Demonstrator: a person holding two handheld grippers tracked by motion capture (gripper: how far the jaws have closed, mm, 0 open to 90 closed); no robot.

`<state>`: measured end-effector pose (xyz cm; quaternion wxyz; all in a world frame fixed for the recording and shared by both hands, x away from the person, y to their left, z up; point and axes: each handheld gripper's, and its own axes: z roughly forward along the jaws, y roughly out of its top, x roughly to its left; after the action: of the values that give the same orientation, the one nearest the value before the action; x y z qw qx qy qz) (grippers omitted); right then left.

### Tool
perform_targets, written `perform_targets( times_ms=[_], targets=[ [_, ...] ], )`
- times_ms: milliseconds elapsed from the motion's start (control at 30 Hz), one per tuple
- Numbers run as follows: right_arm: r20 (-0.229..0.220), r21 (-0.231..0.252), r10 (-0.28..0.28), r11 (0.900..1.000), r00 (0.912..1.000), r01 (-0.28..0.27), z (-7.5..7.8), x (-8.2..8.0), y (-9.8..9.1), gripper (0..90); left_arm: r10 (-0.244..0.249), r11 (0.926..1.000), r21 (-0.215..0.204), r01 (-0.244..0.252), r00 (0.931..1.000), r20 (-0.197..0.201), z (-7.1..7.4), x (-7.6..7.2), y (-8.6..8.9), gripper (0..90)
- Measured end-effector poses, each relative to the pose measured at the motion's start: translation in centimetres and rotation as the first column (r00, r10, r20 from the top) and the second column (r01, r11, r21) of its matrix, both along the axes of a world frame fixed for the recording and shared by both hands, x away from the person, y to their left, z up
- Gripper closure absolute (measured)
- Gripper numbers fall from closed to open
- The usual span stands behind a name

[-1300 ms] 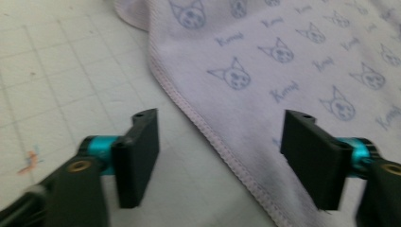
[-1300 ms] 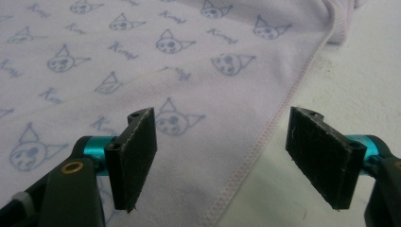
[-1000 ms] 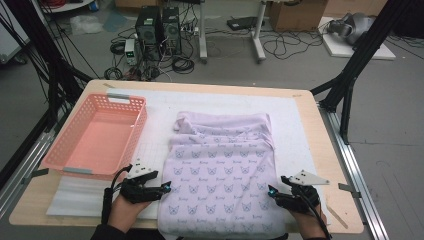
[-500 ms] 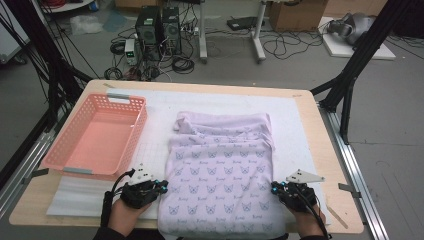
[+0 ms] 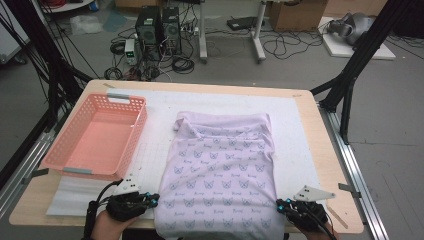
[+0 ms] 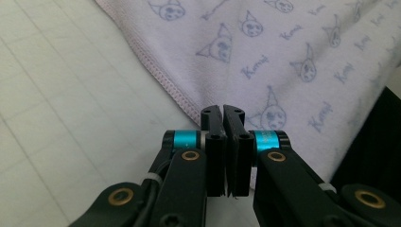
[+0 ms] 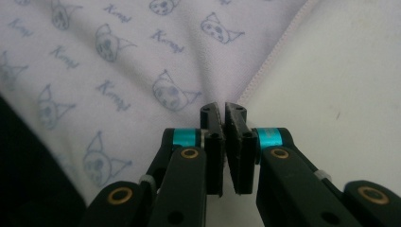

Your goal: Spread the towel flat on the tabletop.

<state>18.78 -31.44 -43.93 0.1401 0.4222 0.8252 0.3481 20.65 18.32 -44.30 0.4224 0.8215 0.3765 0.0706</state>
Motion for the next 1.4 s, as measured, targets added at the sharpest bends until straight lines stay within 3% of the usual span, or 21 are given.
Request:
perform_targets(
  times_ms=[267,333,400,467,567,633,800,867,933,967,1033,1067,1100,1200,1400],
  targets=[
    [-0.048,0.008,0.044,0.999,0.9978,-0.044,0.9,-3.6,-0.7,86.3,-0.072,0.9974,-0.006,0.072,0.9974,-0.006,0.8,-2.7,0.5,87.1],
    [-0.049,0.012,0.049,0.9987,0.9976,-0.049,1.1,-4.2,-0.6,82.8,-0.076,0.9966,-0.033,0.076,0.9971,0.004,0.8,-2.9,0.3,80.8],
    [-0.029,0.021,0.009,0.9997,0.9995,-0.009,1.2,-4.2,-0.5,68.8,-0.036,0.9969,-0.069,0.037,0.9993,0.011,0.9,-2.4,0.2,57.7],
    [-0.007,0.042,-0.027,0.9987,0.9996,0.028,1.3,-3.6,-0.6,63.2,0.018,0.9931,-0.116,-0.014,0.9994,0.031,1.1,-1.7,0.1,45.7],
    [0.027,0.049,-0.067,0.9967,0.9974,0.065,1.3,-2.4,-0.2,59.5,0.064,0.989,-0.137,-0.056,0.9963,0.058,1.4,-0.5,-0.3,45.2],
    [0.039,0.047,-0.098,0.9943,0.9945,0.096,1.1,-1.2,0.3,57.7,0.095,0.9887,-0.121,-0.088,0.9939,0.055,1.0,0.9,-1.1,44.7],
    [0.053,0.021,-0.139,0.9902,0.9889,0.138,0.3,1.6,1.4,55.8,0.14,0.9881,-0.068,-0.138,0.9895,0.035,-0.4,3.1,-2.8,45.7],
    [0.048,0.006,-0.139,0.9902,0.9891,0.139,0.0,2.4,1.8,58.4,0.129,0.9909,-0.042,-0.128,0.9909,0.037,-0.7,3.4,-3.2,46.4],
    [0.041,-0.021,-0.146,0.9889,0.9884,0.147,-0.3,2.8,1.9,60.0,0.127,0.9919,-0.016,-0.126,0.9894,0.071,-0.8,3.2,-3.4,49.5],
    [0.036,-0.007,-0.149,0.9888,0.9882,0.149,-0.4,2.8,1.8,62.1,0.128,0.9917,-0.004,-0.128,0.988,0.087,-0.8,3.1,-3.3,53.4],
    [0.021,0.007,-0.136,0.9908,0.9905,0.135,-0.3,2.7,1.6,76.1,0.121,0.9915,0.032,-0.126,0.9825,0.142,-1.0,2.8,-3.1,70.1],
    [0.014,0.011,-0.117,0.993,0.993,0.117,-0.3,2.6,1.5,83.5,0.105,0.9938,0.024,-0.108,0.9866,0.125,-1.0,2.8,-2.9,80.7],
    [0.017,0.01,-0.109,0.994,0.9939,0.109,-0.3,2.5,1.6,84.4,0.102,0.9941,0.025,-0.105,0.9883,0.114,-0.9,2.7,-2.8,85.9],
    [0.002,0.014,-0.098,0.9951,0.9952,0.098,-0.1,2.2,1.4,85.3,0.073,0.9963,0.04,-0.077,0.9934,0.089,-0.5,2.1,-2.6,87.0],
    [-0.016,0.016,-0.086,0.9962,0.9962,0.086,0.1,1.2,0.9,85.3,0.039,0.9991,0.017,-0.04,0.9978,0.053,-0.1,1.4,-1.9,86.9]
  ],
)
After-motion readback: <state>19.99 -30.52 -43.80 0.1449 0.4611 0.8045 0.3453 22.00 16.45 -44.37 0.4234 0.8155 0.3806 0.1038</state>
